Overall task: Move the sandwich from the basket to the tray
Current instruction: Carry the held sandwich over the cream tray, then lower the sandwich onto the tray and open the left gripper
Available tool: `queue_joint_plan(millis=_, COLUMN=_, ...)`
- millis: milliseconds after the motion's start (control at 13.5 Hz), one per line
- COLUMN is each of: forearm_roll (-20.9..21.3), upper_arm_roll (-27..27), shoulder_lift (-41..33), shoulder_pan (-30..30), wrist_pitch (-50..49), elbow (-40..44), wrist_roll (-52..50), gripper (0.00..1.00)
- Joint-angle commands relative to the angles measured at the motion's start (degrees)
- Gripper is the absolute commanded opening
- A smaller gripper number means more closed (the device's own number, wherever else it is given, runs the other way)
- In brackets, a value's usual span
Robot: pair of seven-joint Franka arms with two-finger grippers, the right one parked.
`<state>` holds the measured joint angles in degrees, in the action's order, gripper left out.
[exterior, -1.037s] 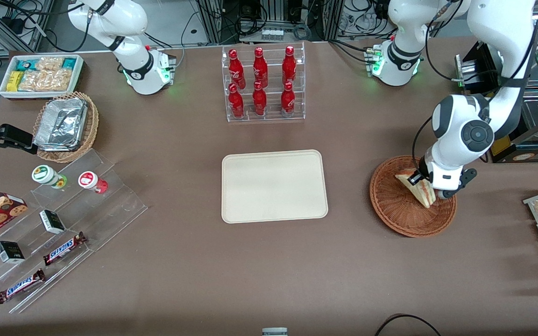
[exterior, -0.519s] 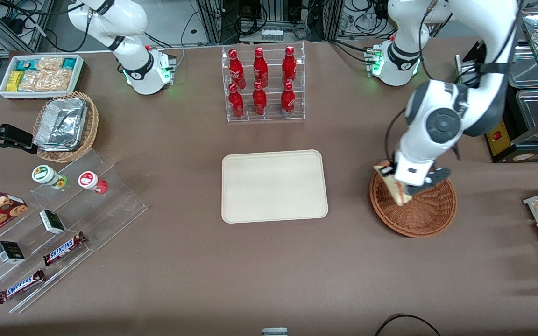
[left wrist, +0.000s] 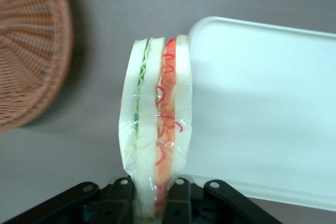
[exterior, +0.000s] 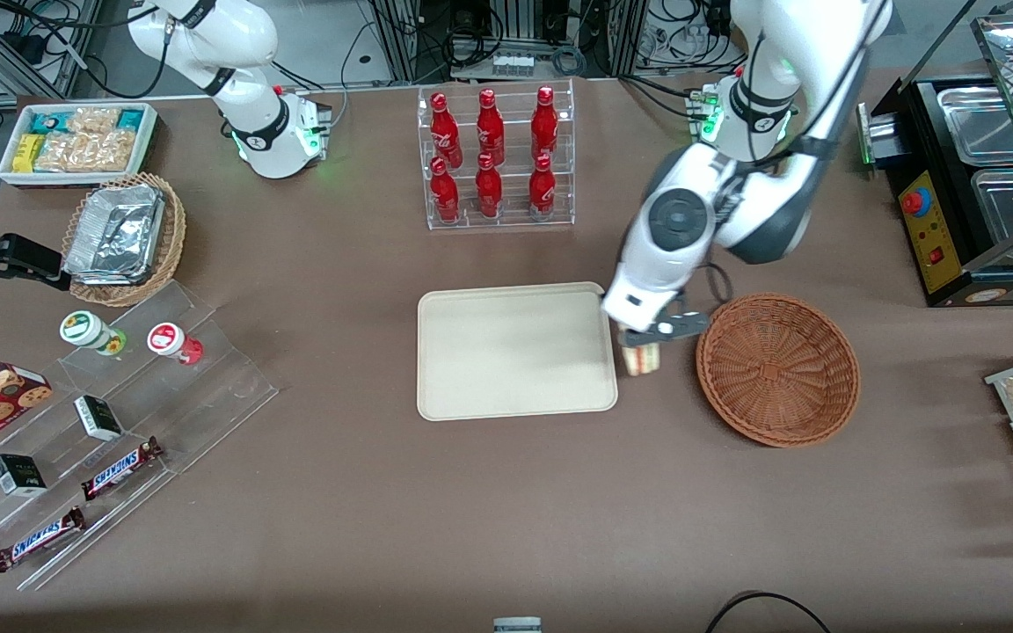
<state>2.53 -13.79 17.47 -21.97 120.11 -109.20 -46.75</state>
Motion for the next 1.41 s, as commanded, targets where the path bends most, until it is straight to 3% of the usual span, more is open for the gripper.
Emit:
queue_joint_plan(millis=0, forearm_roll=-0.25, upper_arm_roll=0.69, shoulder_lift=5.89, shoulder_pan=-5.17, wrist_pitch=-1.37, elbow=7.22, wrist_roll=-2.98, gripper=0.0)
queue_joint_plan(millis=519, forearm_roll=0.45, upper_arm_roll=0.78, shoulder_lift=18.99, shoulder_pan=-13.44, wrist_pitch=-1.28, elbow=21.56, wrist_roll=-9.85, gripper=0.0)
queue_joint_plan(millis=1333, forearm_roll=5.55, upper_arm_roll=0.78, shoulder_lift=24.27, shoulder_pan=-13.71, wrist_pitch=1.43, elbow=24.38, wrist_roll=-8.62, gripper=0.0)
